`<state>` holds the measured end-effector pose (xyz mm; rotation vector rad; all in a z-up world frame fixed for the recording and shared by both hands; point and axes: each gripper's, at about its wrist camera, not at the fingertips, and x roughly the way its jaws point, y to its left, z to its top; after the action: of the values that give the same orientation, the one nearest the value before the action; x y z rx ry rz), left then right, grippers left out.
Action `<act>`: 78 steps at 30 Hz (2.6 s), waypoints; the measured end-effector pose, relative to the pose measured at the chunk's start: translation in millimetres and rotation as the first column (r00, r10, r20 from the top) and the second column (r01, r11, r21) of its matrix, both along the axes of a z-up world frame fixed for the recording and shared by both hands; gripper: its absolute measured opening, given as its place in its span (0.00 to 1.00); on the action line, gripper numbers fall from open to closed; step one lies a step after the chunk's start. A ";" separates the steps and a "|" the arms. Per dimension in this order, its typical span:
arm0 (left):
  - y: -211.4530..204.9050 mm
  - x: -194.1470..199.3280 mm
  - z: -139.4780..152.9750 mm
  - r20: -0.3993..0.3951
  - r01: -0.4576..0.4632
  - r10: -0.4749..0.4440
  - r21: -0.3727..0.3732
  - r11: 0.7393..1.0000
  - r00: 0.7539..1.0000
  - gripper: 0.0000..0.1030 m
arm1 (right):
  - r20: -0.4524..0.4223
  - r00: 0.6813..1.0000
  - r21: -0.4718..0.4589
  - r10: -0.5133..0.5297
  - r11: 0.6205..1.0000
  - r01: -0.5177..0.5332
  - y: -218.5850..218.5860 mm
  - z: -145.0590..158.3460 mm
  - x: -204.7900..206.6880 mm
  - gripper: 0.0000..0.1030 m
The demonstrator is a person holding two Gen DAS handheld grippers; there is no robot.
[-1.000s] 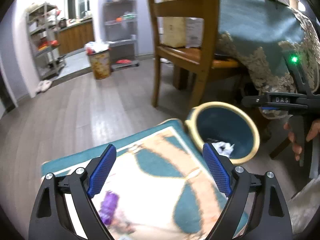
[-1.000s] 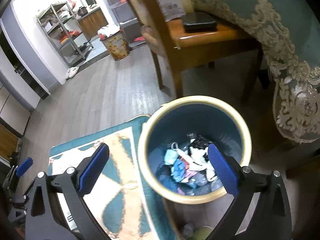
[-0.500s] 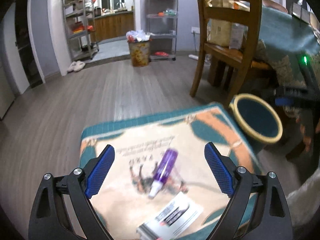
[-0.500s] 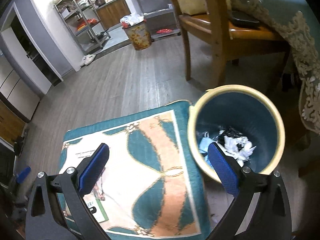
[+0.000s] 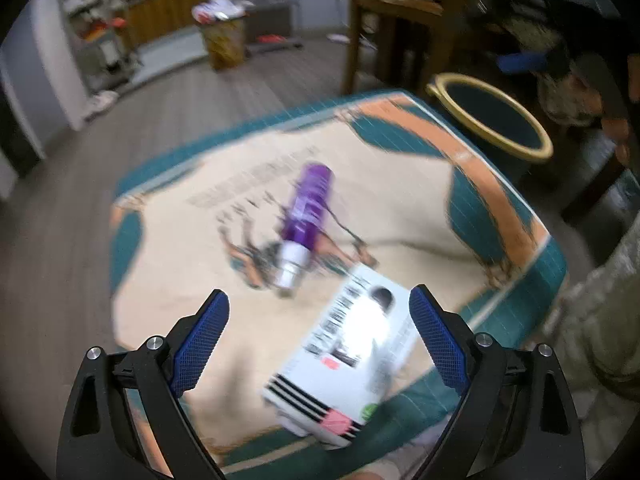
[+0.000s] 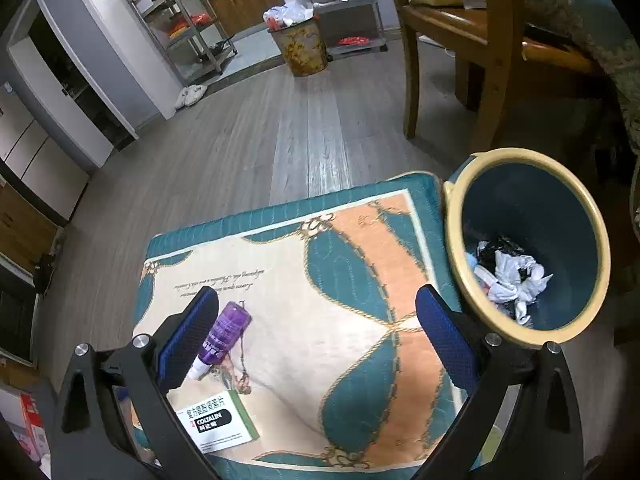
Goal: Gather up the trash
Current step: 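Grasp the white Coltalin medicine box with the left tool while the right tool grasps the purple spray bottle, then carry the box and bottle over the bin and open both tools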
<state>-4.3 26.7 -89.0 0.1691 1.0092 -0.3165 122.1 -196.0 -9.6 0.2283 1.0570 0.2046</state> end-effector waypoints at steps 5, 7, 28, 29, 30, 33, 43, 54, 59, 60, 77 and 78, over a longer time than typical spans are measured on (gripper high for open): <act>-11.8 -1.5 -27.7 -0.086 0.088 -0.086 0.023 0.996 0.993 0.89 | -0.011 1.000 -0.020 0.026 0.999 -0.026 15.8 -7.9 2.4 0.94; -16.4 -3.0 -35.5 -0.108 0.121 -0.117 0.034 0.992 0.987 0.89 | -0.018 0.999 -0.029 0.035 0.999 -0.035 18.8 -11.3 4.8 0.94; 2.0 29.2 19.9 0.006 0.066 -0.066 -0.046 0.997 0.998 0.74 | -0.075 0.992 -0.074 0.104 0.991 -0.109 43.7 -40.3 22.4 0.94; 9.2 33.4 25.7 0.021 0.037 -0.036 -0.054 0.998 0.999 0.74 | -0.089 0.989 -0.086 0.119 0.988 -0.126 50.1 -46.1 22.0 0.94; 20.1 39.1 31.3 0.034 -0.009 0.011 -0.063 0.998 0.999 0.74 | -0.100 0.987 -0.090 0.128 0.986 -0.137 54.3 -50.2 21.8 0.94; 41.8 50.3 41.8 0.061 -0.119 0.122 -0.048 0.992 0.991 0.74 | -0.123 0.982 -0.084 0.145 0.984 -0.156 69.5 -61.9 21.1 0.88; 89.7 76.3 45.2 0.066 -0.307 0.309 -0.031 0.951 0.949 0.74 | -0.215 0.942 -0.042 0.257 0.961 -0.272 138.6 -109.0 15.7 0.68; 99.0 75.5 44.0 0.054 -0.328 0.330 -0.034 0.944 0.942 0.74 | -0.229 0.904 -0.120 0.362 0.911 -0.395 174.5 -137.9 9.8 0.51; 92.9 75.0 46.5 0.059 -0.325 0.326 -0.032 0.945 0.943 0.74 | -0.237 0.901 -0.139 0.364 0.905 -0.402 166.2 -133.9 8.4 0.35; 91.4 75.1 47.8 0.062 -0.324 0.326 -0.033 0.945 0.943 0.74 | -0.234 0.904 -0.143 0.358 0.907 -0.396 163.9 -133.8 7.8 0.34; 30.6 92.9 71.1 0.117 -0.268 0.270 -0.035 0.963 0.956 0.74 | -0.019 0.968 -0.111 0.251 0.962 -0.251 54.8 -43.3 22.1 0.31; 25.2 95.5 72.0 0.119 -0.261 0.263 -0.035 0.965 0.958 0.74 | -0.005 0.971 -0.103 0.237 0.966 -0.237 45.4 -37.6 23.9 0.31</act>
<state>91.2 51.8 -17.1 0.0357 0.8943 -0.0725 146.1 -150.6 -47.2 0.0073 1.0841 0.3654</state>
